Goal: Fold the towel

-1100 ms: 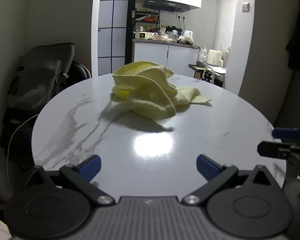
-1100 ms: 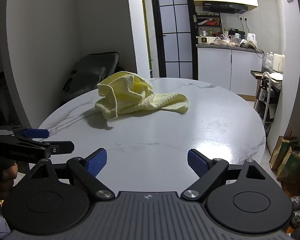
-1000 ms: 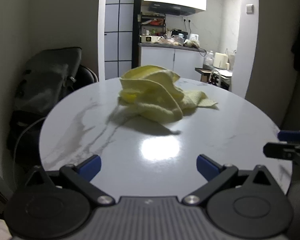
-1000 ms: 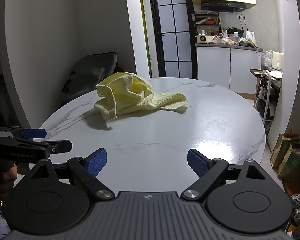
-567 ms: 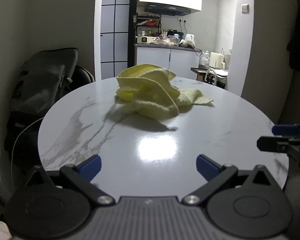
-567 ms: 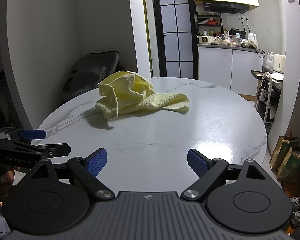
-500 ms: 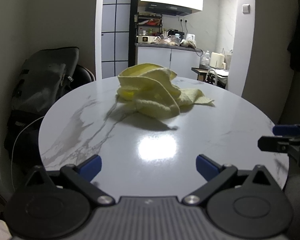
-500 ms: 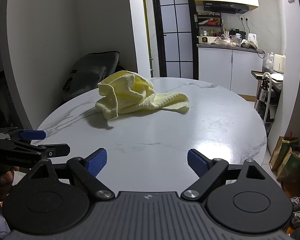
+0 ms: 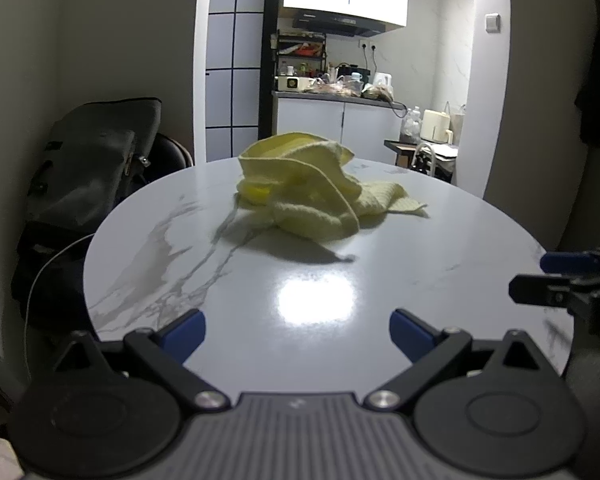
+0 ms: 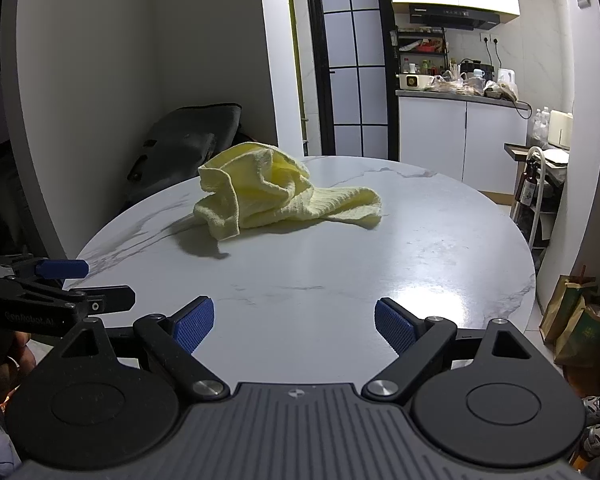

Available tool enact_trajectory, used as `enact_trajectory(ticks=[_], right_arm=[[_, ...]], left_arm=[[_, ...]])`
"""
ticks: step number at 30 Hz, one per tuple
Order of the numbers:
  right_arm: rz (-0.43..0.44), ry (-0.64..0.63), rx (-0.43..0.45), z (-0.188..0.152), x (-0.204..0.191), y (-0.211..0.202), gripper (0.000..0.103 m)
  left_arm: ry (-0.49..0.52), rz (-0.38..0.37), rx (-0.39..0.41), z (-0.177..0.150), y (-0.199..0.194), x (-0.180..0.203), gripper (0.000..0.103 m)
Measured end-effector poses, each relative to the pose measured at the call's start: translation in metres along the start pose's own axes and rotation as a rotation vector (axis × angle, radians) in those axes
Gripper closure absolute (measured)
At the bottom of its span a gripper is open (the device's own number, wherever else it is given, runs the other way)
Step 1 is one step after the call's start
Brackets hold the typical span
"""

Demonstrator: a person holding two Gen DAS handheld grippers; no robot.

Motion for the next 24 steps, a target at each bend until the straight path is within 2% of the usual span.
enact_trajectory(ticks=[1, 2, 7, 12, 24], right_arm=[[-0.011, -0.004, 0.003, -0.004, -0.025, 0.009, 0.012], [-0.016, -0.007, 0.004, -0.006, -0.029, 0.011, 0.012], [-0.039, -0.004, 0.003, -0.009, -0.021, 0.005, 0.012], [-0.018, 0.015, 0.012, -0.010, -0.022, -0.002, 0.012], [-0.035, -0.019, 0.000, -0.016, -0.031, -0.012, 0.012]], left_arm=[[0.000, 0.002, -0.002, 0.000, -0.001, -0.002, 0.003], [-0.002, -0.002, -0.006, 0.000, 0.001, -0.003, 0.003], [-0.023, -0.009, -0.012, 0.000, -0.001, -0.001, 0.003], [-0.019, 0.027, -0.013, -0.002, -0.004, -0.005, 0.003], [-0.040, -0.010, -0.014, -0.008, 0.002, -0.003, 0.002]])
Point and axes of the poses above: each gripper's, at about its wrist camera, not at the fingertips, and y roughly the way its jaws point, x to its right, z to its top, the point moved 9 cm from there along y, roughly the way its jaws point, and after that the axes turned 1 degree about z, right-handed, at the moved point
